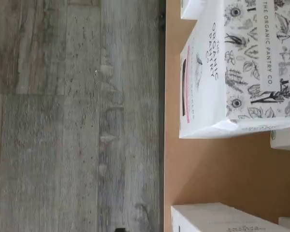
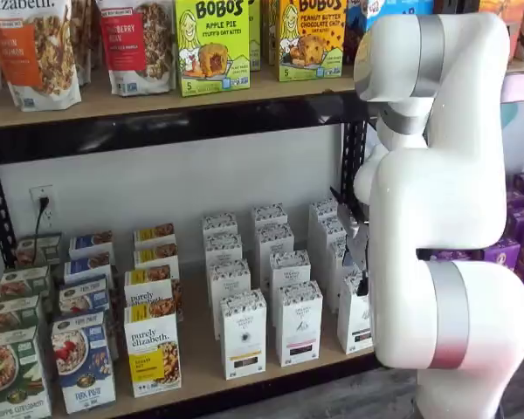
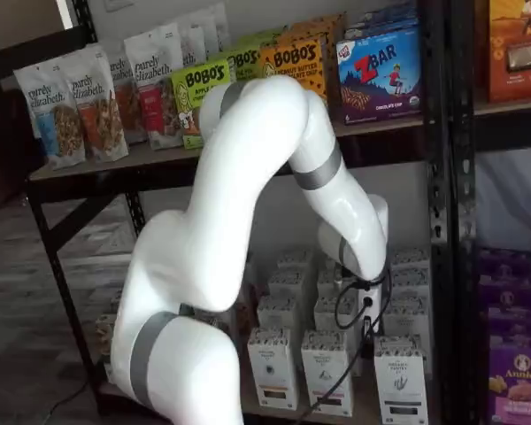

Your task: Pick up the white box with a green strip in the middle, on the bottom shelf, the sixth box from the left

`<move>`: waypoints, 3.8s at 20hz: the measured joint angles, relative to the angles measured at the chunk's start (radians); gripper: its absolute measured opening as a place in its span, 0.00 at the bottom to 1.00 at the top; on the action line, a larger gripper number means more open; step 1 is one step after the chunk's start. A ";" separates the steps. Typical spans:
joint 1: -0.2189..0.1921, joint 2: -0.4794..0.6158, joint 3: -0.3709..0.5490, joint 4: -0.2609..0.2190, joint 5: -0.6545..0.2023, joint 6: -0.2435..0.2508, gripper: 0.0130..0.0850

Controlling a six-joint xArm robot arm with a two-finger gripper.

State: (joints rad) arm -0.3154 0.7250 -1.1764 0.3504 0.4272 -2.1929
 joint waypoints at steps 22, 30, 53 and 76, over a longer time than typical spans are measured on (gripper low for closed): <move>-0.029 0.152 -0.175 -0.051 0.019 0.020 1.00; -0.041 0.256 -0.301 -0.075 0.035 0.032 1.00; -0.016 0.359 -0.385 -0.361 0.010 0.305 0.78; -0.003 0.348 -0.351 -0.392 -0.020 0.346 0.61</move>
State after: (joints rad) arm -0.3187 1.0733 -1.5272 -0.0418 0.4069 -1.8469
